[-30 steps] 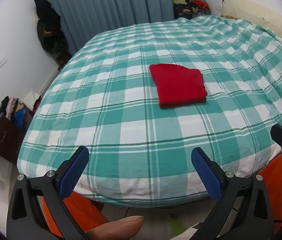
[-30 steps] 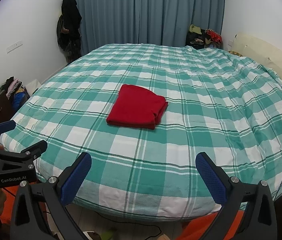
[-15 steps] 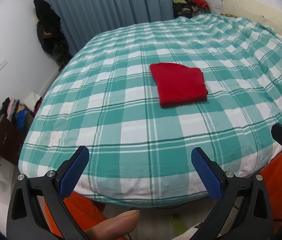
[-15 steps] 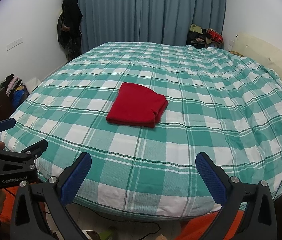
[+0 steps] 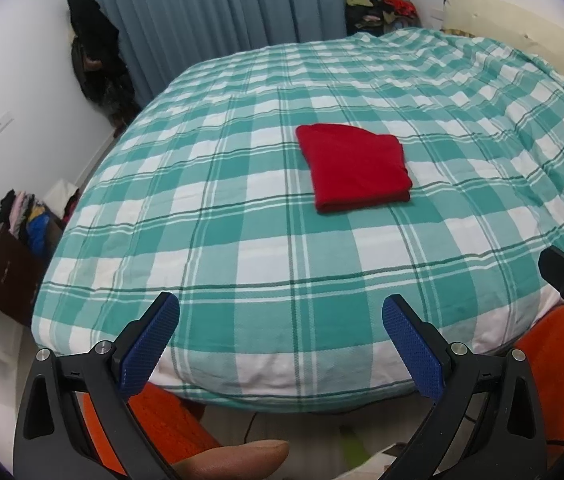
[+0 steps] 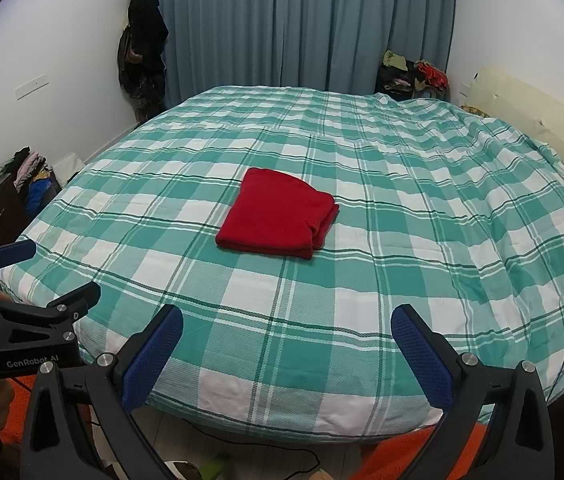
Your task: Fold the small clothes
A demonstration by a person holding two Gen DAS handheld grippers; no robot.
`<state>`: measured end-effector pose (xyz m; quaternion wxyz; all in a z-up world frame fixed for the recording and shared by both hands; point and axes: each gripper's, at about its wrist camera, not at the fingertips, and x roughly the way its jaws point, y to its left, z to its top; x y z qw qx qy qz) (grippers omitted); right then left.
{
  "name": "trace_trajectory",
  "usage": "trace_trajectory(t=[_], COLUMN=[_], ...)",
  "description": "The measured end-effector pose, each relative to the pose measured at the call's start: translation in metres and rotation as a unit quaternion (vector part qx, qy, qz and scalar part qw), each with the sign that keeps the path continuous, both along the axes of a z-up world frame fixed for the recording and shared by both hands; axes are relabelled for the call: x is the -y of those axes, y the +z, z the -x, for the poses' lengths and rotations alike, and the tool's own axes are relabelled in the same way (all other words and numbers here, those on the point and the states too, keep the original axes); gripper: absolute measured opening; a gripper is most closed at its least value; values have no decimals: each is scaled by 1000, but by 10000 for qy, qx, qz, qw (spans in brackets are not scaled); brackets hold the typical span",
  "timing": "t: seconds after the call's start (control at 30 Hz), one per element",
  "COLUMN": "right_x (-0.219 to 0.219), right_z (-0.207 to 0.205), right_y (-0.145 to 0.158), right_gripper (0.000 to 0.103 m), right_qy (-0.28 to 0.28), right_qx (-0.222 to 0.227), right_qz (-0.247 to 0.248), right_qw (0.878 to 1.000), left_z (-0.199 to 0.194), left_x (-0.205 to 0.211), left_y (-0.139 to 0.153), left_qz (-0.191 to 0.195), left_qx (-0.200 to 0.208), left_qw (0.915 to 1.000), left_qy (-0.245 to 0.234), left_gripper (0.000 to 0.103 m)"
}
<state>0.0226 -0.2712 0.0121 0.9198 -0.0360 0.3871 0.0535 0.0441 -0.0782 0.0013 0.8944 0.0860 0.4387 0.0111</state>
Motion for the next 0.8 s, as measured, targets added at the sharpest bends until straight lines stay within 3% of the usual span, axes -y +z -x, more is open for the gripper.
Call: trace_trajectory(t=[0.8], right_x=[-12], right_z=[-3], right_y=[3], right_gripper=[103], right_qy=[129], right_qx=[-186], right_qz=[90], right_qw=[9997], left_z=[1], left_x=[5], left_y=[4], left_qz=[74], left_qx=[-27], left_qw=[9999], left_qy=[-88], left_gripper=[102])
